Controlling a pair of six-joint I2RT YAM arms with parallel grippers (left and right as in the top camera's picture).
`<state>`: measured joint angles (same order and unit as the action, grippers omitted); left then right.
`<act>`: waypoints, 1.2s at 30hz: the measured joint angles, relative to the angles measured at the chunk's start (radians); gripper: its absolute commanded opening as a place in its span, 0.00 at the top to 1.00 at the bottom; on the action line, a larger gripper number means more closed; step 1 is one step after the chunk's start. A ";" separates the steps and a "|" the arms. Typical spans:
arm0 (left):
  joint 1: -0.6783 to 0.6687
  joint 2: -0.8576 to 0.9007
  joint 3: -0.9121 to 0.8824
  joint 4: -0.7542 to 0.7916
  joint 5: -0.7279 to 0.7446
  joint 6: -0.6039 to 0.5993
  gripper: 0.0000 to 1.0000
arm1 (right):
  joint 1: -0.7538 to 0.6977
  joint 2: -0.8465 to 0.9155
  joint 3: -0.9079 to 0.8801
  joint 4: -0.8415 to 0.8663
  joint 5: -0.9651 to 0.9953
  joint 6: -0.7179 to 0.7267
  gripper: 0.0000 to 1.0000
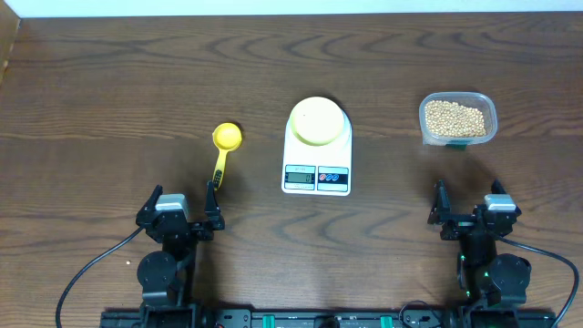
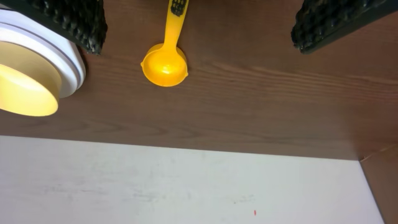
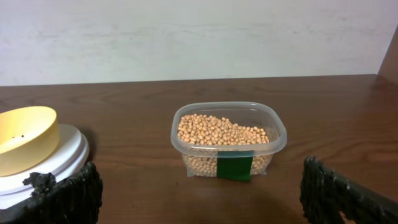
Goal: Scoop item into bowl and weigh 50g on scale
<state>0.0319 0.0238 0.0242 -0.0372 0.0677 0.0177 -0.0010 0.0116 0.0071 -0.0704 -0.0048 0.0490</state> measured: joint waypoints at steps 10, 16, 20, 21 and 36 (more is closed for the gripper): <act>0.000 0.000 0.000 0.000 0.000 0.000 0.02 | 0.000 0.000 0.000 0.000 0.000 0.000 0.01; 0.000 0.000 0.000 0.000 0.000 0.000 0.02 | 0.000 0.000 0.000 0.000 0.000 0.000 0.01; 0.000 0.000 0.000 0.000 0.000 0.000 0.02 | 0.000 0.000 0.000 0.000 0.000 0.000 0.01; 0.000 0.000 0.000 0.000 0.000 0.000 0.02 | 0.000 0.000 0.000 0.000 0.000 0.000 0.01; 0.000 0.011 0.026 -0.051 0.002 -0.064 0.02 | 0.000 0.000 0.000 0.000 0.000 0.000 0.01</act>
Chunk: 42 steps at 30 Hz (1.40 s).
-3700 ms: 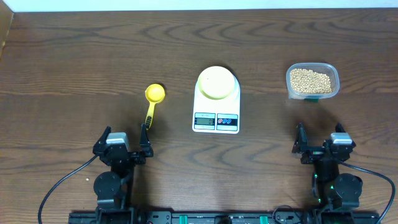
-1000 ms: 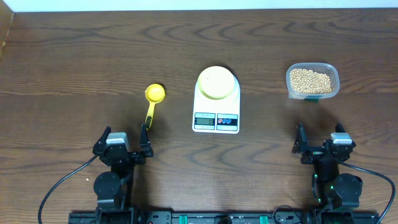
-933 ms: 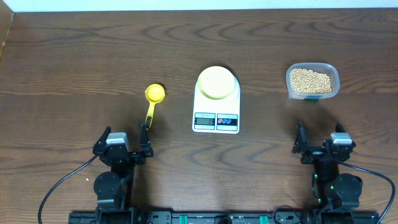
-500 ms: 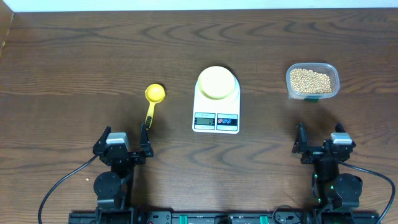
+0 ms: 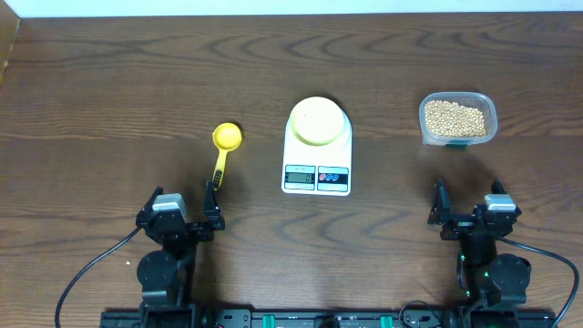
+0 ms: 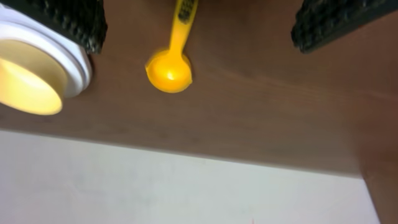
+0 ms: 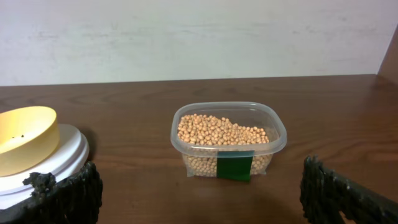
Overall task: Scoop item into bowl and weigh 50g on scale
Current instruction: 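Raise the left arm and move the left gripper toward the yellow scoop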
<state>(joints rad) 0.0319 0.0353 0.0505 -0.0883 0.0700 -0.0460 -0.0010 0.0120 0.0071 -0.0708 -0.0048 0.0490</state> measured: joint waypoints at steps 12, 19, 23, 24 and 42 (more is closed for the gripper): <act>0.000 0.411 0.511 -0.391 0.105 -0.030 0.02 | 0.000 0.000 0.000 0.000 0.000 0.000 0.01; 0.000 0.773 0.797 -0.649 0.167 -0.033 0.02 | 0.000 0.000 0.000 0.000 0.000 0.000 0.01; 0.000 0.930 0.847 -0.679 0.173 -0.033 0.02 | 0.000 0.000 0.000 0.000 0.000 0.000 0.01; 0.000 0.960 0.847 -0.681 0.174 -0.033 0.02 | 0.000 0.000 0.000 0.000 0.000 0.000 0.01; 0.000 1.237 0.847 -0.536 0.187 -0.028 0.48 | 0.000 0.000 0.000 0.000 0.000 0.000 0.01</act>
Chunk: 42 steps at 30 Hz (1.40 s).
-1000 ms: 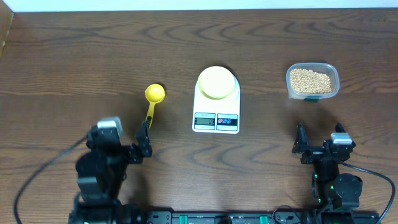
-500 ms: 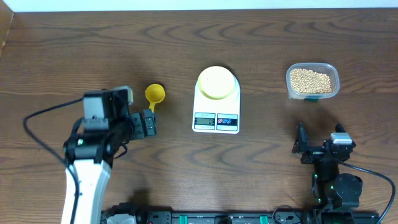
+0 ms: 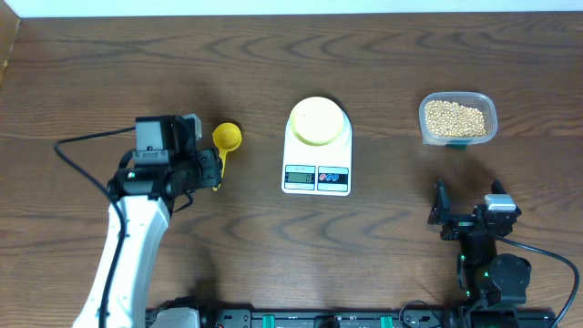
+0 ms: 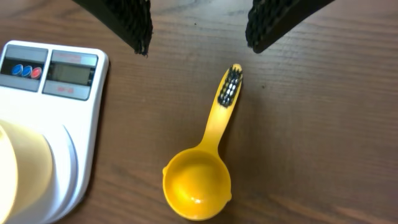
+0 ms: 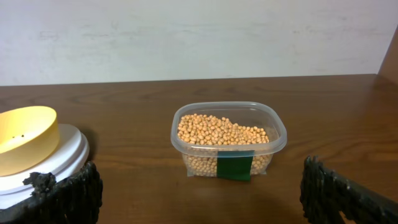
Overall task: Scoop item into bowl and weigh 50g on scale
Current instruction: 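Raise the left arm and move the left gripper toward the yellow scoop, then lower the open left gripper over the yellow scoop's cup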
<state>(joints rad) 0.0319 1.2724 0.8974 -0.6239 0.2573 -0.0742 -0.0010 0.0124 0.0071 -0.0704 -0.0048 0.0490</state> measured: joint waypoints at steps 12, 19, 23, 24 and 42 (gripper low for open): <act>0.000 0.249 0.000 0.165 0.000 0.077 0.29 | 0.000 0.000 0.000 0.000 0.000 0.000 0.01; -0.028 0.353 0.000 0.195 0.000 0.144 0.29 | 0.000 0.000 0.000 0.000 0.000 0.000 0.01; -0.056 0.392 0.000 0.233 0.000 0.196 0.29 | 0.000 0.000 0.000 0.000 0.000 0.000 0.01; -0.060 0.399 0.000 0.247 0.000 0.205 0.29 | 0.000 0.000 0.000 0.000 0.000 0.000 0.01; -0.060 0.431 0.000 0.312 -0.074 0.233 0.35 | 0.000 0.000 0.000 0.000 0.000 0.000 0.01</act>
<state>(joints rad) -0.0284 1.7039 0.8974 -0.3119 0.1837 0.1593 -0.0010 0.0124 0.0071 -0.0708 -0.0048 0.0490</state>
